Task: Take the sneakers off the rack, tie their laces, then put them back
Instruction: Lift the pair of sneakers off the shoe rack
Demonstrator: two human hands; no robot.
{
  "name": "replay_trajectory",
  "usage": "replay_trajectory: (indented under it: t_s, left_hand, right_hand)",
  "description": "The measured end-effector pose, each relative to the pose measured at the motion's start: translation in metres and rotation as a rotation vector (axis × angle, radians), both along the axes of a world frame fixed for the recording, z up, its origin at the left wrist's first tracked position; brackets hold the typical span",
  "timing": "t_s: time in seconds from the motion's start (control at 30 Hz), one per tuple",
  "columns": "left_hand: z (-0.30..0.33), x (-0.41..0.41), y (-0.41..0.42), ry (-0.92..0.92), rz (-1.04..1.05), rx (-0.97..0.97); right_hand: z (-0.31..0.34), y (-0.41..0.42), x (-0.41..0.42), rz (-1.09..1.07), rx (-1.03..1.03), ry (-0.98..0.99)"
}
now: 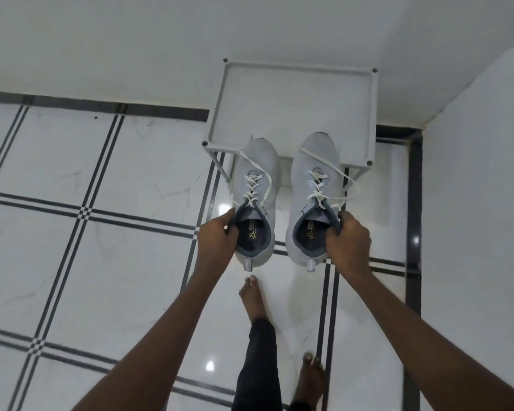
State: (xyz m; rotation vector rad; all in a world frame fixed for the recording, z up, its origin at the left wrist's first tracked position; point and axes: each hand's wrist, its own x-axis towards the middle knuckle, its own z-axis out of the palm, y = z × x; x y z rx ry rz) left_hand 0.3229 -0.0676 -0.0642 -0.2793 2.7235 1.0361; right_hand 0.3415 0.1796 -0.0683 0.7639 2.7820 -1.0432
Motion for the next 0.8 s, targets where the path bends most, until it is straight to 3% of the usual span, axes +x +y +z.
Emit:
replay_trajectory:
  t_s: [0.27,0.67,0.8]
  left_hand:
    - [-0.099,0.078,-0.018,-0.127,0.004,-0.044]
    - [-0.391,0.094,-0.031,-0.122,-0.035,-0.090]
    - [-0.440,0.103,-0.038,-0.107,0.007,-0.087]
  right_hand:
    - [-0.103,-0.020,0.078,-0.006,-0.032,-0.130]
    - [-0.396,-0.058,0.100,-0.049,0.045,-0.180]
    - [-0.440,-0.064,0.109,-0.113,0.049,-0.177]
